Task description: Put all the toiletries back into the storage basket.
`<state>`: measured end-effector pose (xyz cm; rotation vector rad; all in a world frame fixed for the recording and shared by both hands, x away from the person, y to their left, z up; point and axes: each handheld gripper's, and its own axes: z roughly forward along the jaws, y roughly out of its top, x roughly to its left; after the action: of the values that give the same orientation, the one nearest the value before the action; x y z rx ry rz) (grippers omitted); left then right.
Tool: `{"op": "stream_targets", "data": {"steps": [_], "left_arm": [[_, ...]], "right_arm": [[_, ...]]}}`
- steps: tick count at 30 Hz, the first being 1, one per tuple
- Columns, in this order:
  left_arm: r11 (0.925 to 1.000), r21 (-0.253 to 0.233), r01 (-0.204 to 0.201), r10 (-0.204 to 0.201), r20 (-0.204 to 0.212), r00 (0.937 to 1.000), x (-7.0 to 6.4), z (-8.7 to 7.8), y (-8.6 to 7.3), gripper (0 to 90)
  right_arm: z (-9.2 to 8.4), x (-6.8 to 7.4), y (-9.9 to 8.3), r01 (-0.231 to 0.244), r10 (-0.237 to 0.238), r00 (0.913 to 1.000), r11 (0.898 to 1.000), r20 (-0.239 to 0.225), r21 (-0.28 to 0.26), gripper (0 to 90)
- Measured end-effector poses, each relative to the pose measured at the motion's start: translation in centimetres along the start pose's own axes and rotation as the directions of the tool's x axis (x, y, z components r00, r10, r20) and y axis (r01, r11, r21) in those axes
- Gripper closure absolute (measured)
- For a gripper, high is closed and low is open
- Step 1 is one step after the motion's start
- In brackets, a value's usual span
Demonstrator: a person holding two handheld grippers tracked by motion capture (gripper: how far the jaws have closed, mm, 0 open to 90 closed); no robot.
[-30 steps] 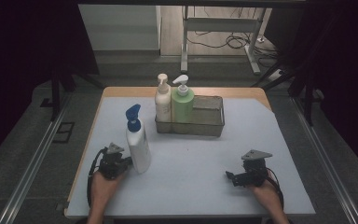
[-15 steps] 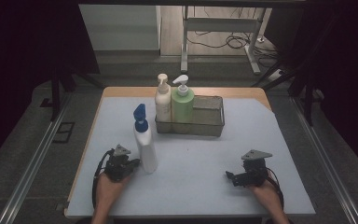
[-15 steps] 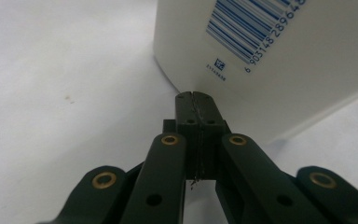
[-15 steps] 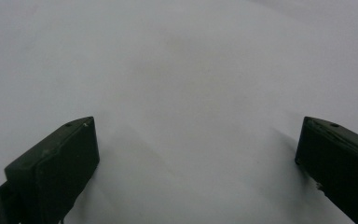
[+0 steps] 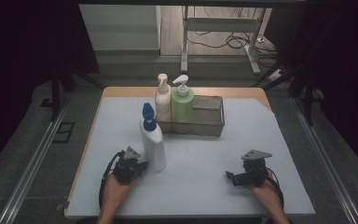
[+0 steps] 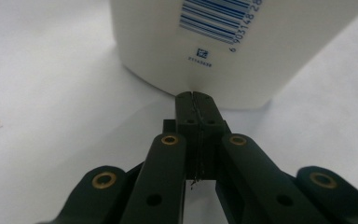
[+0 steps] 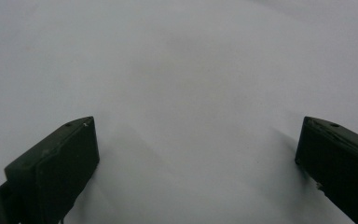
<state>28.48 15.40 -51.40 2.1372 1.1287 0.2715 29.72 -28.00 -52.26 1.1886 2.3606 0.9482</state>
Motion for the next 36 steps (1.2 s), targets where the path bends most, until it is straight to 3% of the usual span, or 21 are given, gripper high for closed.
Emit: {"op": "stream_targets", "data": {"steps": [7,13,17,28,36], "left_arm": [[0.9995,0.002,-0.032,0.032,0.022,0.9993,-0.9,0.6,0.4,89.4],[0.9994,-0.007,-0.035,0.035,0.043,0.9985,-0.8,0.7,0.4,89.1],[0.9986,-0.009,-0.052,0.053,0.006,0.9986,-1.0,0.5,0.4,79.1],[0.9978,-0.004,-0.067,0.066,-0.036,0.9971,-1.1,-0.1,-0.3,52.8],[0.9989,-0.010,-0.046,0.045,-0.069,0.9966,-1.2,-0.6,-0.8,32.3]], "right_arm": [[0.0,0.0,0.0,0.002,-0.002,1.0000,1.000,0.000,0.004,0.0],[0.0,0.0,0.1,0.003,-0.003,1.0000,1.000,-0.001,0.008,0.0],[0.0,0.0,0.1,0.001,-0.001,1.0000,1.000,0.001,0.010,0.0],[0.0,0.0,0.4,-0.007,0.007,1.0000,0.999,-0.002,0.031,0.0],[-0.3,0.0,0.6,-0.005,0.006,0.9999,1.000,-0.016,0.019,0.0]]}}
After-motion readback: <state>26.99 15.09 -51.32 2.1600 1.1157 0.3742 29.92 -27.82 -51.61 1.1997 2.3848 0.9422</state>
